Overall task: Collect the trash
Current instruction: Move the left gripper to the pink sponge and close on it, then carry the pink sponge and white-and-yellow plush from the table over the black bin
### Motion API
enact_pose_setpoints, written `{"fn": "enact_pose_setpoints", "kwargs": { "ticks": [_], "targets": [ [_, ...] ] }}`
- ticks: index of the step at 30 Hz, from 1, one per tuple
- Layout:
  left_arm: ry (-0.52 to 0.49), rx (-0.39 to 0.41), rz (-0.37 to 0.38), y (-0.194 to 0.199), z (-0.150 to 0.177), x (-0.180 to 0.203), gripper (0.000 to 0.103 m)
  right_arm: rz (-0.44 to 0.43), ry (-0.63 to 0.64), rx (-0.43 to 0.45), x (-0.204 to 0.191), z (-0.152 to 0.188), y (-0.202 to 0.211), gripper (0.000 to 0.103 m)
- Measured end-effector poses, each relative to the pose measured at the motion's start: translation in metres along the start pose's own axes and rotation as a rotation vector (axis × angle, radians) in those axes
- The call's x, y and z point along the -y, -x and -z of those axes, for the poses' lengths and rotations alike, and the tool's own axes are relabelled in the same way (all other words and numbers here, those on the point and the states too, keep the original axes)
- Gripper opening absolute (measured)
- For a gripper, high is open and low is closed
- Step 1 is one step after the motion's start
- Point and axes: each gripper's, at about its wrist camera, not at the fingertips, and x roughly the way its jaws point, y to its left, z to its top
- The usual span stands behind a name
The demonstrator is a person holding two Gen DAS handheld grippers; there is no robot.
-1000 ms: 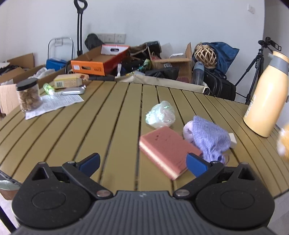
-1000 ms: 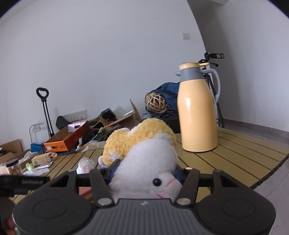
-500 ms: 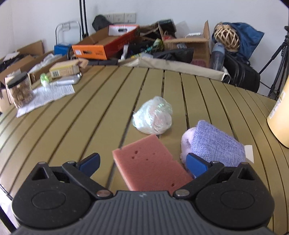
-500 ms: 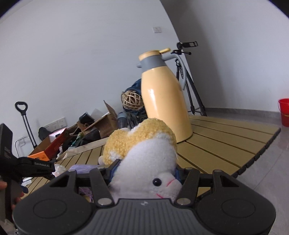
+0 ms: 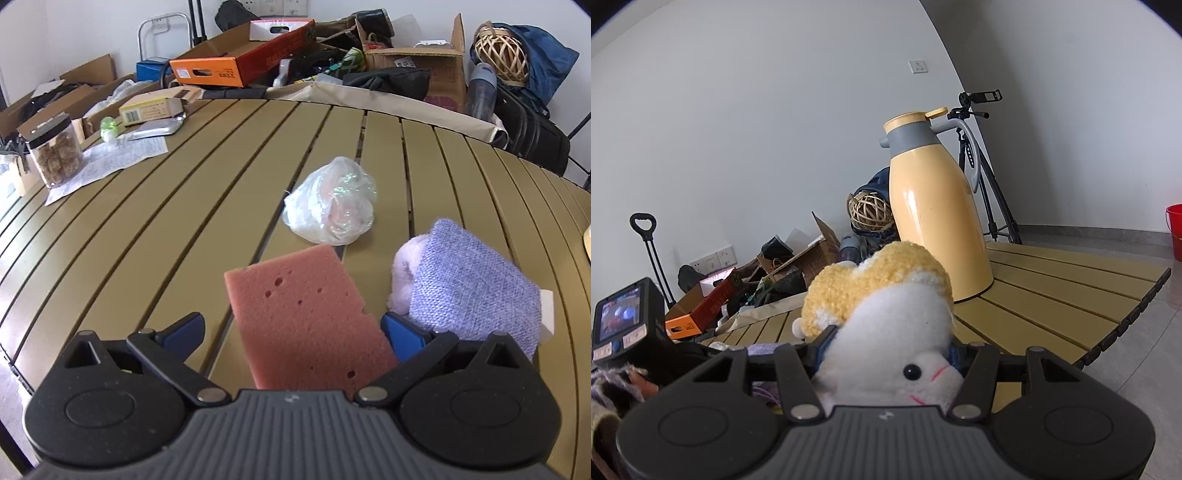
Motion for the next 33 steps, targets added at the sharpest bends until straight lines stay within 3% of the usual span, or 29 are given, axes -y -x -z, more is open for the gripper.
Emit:
{"fn": "enact_pose_setpoints", "kwargs": {
  "ticks": [3,4,6,7,22,33],
  "targets": [
    [-0.009,-0.005,0.008,-0.001,0.003,-0.001,0.101,-0.018,-0.034,-0.008,0.003,0.0,0.001,0.056],
    [-0.001,-0.01,0.016,0.0,0.004,-0.003,0.096,-0.021,-0.038,-0.008,0.003,-0.001,0.001,0.056],
    [0.017,-0.031,0.023,-0.001,0.006,-0.006,0.075,-0.025,-0.038,-0.003,0.003,-0.001,0.004,0.056],
    [0.021,-0.038,0.018,-0.001,0.007,-0.007,0.071,-0.027,-0.037,-0.001,0.003,-0.002,0.005,0.056],
    [-0.044,0.066,0.039,0.047,0.016,-0.023,0.07,-0.073,-0.025,-0.001,-0.001,-0.002,0.017,0.056],
    [-0.091,0.129,0.12,0.095,0.041,-0.059,0.071,-0.119,0.028,-0.035,-0.014,0.005,0.024,0.056]
  ]
}}
